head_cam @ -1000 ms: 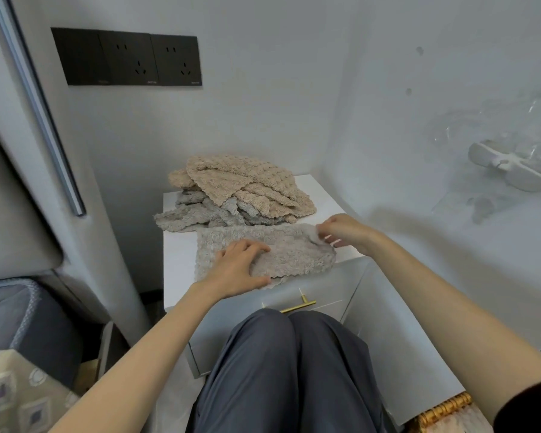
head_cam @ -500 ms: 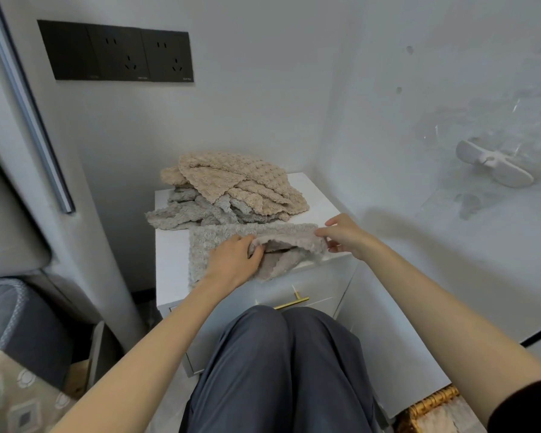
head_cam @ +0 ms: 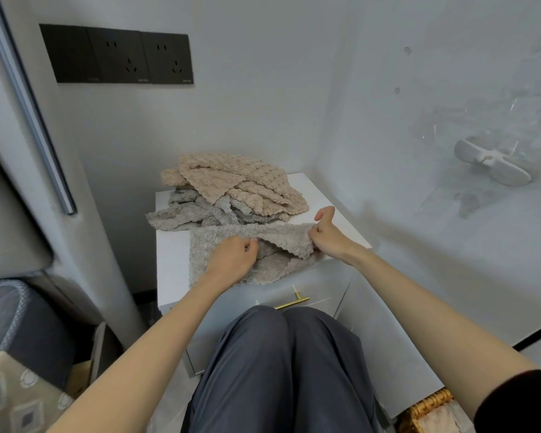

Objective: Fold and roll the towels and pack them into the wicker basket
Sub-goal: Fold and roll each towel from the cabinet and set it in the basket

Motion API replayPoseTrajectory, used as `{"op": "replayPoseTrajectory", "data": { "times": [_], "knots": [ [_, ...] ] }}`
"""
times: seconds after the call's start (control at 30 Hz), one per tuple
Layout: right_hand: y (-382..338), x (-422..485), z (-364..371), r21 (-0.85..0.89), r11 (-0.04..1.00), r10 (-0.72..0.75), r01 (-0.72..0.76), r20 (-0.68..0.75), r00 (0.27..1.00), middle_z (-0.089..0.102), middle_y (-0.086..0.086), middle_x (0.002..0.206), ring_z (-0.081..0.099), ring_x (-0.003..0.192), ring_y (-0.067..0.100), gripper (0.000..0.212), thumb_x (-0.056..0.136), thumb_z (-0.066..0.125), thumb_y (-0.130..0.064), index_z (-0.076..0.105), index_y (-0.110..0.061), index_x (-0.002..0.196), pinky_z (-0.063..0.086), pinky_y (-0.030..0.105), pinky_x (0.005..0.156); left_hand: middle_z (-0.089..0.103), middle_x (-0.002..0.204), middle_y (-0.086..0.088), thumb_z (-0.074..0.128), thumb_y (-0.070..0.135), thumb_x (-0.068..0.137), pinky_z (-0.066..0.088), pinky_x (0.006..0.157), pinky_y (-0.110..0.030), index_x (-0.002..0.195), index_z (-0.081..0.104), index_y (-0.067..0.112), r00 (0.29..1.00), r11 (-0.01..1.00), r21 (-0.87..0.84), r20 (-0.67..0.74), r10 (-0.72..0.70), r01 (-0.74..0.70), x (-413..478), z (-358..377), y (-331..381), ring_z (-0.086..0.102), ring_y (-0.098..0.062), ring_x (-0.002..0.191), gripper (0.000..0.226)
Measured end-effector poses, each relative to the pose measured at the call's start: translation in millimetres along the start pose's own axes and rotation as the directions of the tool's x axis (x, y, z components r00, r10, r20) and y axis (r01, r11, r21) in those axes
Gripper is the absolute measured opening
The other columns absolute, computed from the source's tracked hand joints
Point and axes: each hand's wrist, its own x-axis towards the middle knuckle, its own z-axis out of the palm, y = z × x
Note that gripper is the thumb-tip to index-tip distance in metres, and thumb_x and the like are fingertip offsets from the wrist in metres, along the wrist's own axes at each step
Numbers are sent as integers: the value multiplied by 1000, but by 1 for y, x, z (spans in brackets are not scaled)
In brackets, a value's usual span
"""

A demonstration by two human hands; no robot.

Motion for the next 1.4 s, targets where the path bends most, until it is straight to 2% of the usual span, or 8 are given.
{"op": "replayPoseTrajectory", "data": {
  "times": [0.23,0.4,0.57,0.7,0.8,0.9,1.1,1.4],
  "knots": [
    [8,-5,-1,-283,953,-121,106,-36,992,33,3,60,29,49,18,16,97,28,-5,17,-16,103,23,31,49,34,42,2,39,33,101,31,47,-27,49,34,17,1000,999,-34,23,11,-10,-1,-1,2,34,-14,40,54],
    [11,-6,-3,-206,976,-81,75,-19,997,34,4,63,32,53,19,19,97,28,-3,15,-16,103,28,34,55,33,41,3,40,33,101,36,49,-27,49,35,17,1000,1000,-17,19,25,-24,0,-1,3,36,-14,39,55],
    [16,-13,-14,-188,981,-47,53,38,998,54,9,66,63,49,22,21,98,29,-7,16,-23,104,50,42,63,40,47,1,40,36,100,45,54,-30,52,43,18,997,996,49,26,73,-74,-3,1,2,42,-17,45,51],
    [18,-17,-18,-157,987,-31,36,37,999,59,22,86,60,55,22,23,99,37,-10,18,-20,105,54,46,70,59,92,-6,42,52,95,51,83,-42,95,68,21,988,981,164,126,84,-104,-6,-2,3,59,-27,90,40],
    [23,-19,-14,-155,988,0,6,37,999,58,20,88,57,63,21,25,99,43,-12,20,-17,106,53,35,64,50,128,-1,53,51,89,45,96,-42,125,56,29,970,946,253,185,157,-202,-11,-8,-5,50,-24,117,43],
    [28,-18,-9,-20,995,94,-94,-7,996,52,10,84,53,65,16,30,97,49,-15,21,-16,107,52,28,62,44,137,4,59,34,86,41,99,-39,134,47,30,945,893,314,150,290,-323,-21,-17,-20,44,-20,125,50],
    [28,-23,-7,186,946,256,-266,75,964,53,12,112,53,87,17,65,81,75,-30,26,-17,121,47,24,59,56,108,0,65,23,78,45,76,-33,113,60,19,910,795,480,16,414,-370,-41,-38,-44,55,-24,96,36],
    [28,-27,-3,178,978,110,-108,-1,994,44,7,76,46,60,14,48,89,64,-7,22,-18,112,47,25,56,61,75,-8,72,-9,59,46,54,-33,77,65,5,822,729,502,-59,566,-465,-56,-46,-46,57,-30,63,24]
  ]
}}
